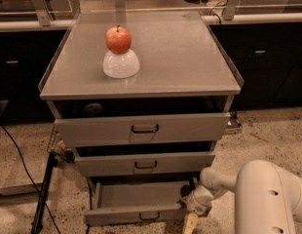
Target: Open bottom drawer
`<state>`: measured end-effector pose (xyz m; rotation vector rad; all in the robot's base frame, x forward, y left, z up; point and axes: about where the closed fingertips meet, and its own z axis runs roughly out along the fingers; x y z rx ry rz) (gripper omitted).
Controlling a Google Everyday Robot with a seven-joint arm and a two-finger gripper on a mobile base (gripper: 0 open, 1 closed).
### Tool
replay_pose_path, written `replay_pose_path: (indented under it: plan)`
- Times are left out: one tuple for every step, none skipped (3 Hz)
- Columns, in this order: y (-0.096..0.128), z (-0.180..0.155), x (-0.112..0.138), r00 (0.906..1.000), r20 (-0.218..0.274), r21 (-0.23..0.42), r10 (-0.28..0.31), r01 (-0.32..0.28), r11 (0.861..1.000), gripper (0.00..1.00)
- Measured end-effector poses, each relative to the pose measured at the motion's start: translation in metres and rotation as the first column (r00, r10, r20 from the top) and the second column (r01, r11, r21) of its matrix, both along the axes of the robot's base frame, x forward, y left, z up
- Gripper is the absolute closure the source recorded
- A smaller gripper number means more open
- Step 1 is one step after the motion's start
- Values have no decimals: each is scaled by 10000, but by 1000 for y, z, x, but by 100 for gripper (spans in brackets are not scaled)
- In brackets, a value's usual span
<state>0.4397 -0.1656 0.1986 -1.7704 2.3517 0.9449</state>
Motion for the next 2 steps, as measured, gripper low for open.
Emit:
replay_pose_path:
  plan:
    - [-5, 4, -14, 9989, -376, -33, 284, -285, 9996, 0]
    - [-5, 4, -14, 9989, -376, -33, 284, -285, 9996, 0]
